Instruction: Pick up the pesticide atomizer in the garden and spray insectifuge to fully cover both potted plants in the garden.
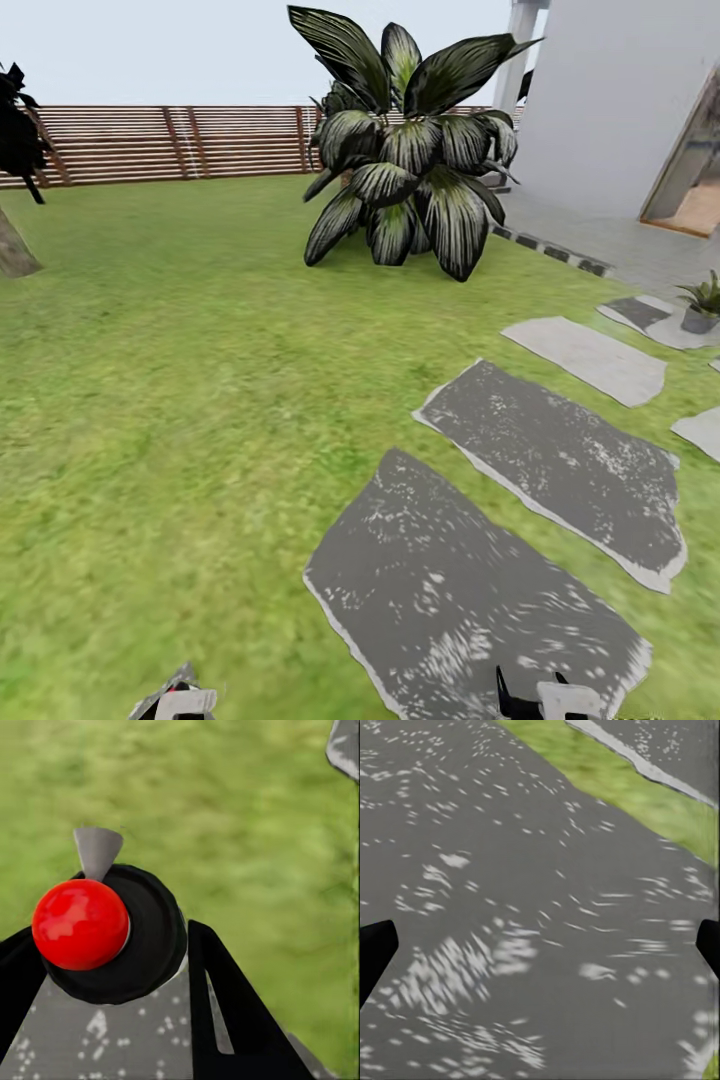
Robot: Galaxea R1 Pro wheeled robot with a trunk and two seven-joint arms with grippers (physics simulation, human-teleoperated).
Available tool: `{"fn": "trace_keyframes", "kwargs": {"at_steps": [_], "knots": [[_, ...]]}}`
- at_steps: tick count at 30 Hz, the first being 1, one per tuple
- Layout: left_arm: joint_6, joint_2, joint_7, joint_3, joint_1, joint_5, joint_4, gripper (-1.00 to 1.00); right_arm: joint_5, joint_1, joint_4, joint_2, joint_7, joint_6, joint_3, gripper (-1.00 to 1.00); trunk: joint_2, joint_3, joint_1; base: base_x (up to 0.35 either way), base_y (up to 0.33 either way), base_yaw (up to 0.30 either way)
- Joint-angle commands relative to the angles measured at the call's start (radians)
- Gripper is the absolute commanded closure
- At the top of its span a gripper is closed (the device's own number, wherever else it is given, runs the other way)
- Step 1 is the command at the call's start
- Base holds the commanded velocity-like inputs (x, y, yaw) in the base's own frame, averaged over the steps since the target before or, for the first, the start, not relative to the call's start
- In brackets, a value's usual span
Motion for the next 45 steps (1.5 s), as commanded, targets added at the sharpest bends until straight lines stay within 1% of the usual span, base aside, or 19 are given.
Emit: {"fn": "trace_keyframes", "kwargs": {"at_steps": [1, 22, 35, 45], "knots": [[-0.004, -0.001, 0.002, 0.006, 0.000, -0.010, 0.000, 1.00, 0.006, -0.001, 0.001, 0.000, -0.006, -0.002, 0.000, -1.00, 0.000, -0.001, 0.000, 0.199, -0.165, -0.300], [-0.004, 0.000, 0.002, 0.006, 0.000, -0.011, 0.000, 1.00, 0.006, -0.001, 0.001, 0.000, -0.006, -0.002, 0.001, -1.00, 0.000, -0.001, 0.000, 0.235, -0.129, -0.300], [-0.004, -0.001, 0.002, 0.006, 0.000, -0.011, 0.000, 1.00, 0.006, -0.001, 0.001, 0.000, -0.006, -0.002, 0.001, -1.00, 0.000, -0.001, 0.000, 0.264, -0.007, -0.300], [-0.004, 0.000, 0.002, 0.006, -0.001, -0.011, 0.000, 1.00, 0.006, -0.001, 0.002, 0.000, -0.006, -0.002, 0.001, -1.00, 0.000, -0.001, 0.000, 0.322, 0.000, -0.300]]}}
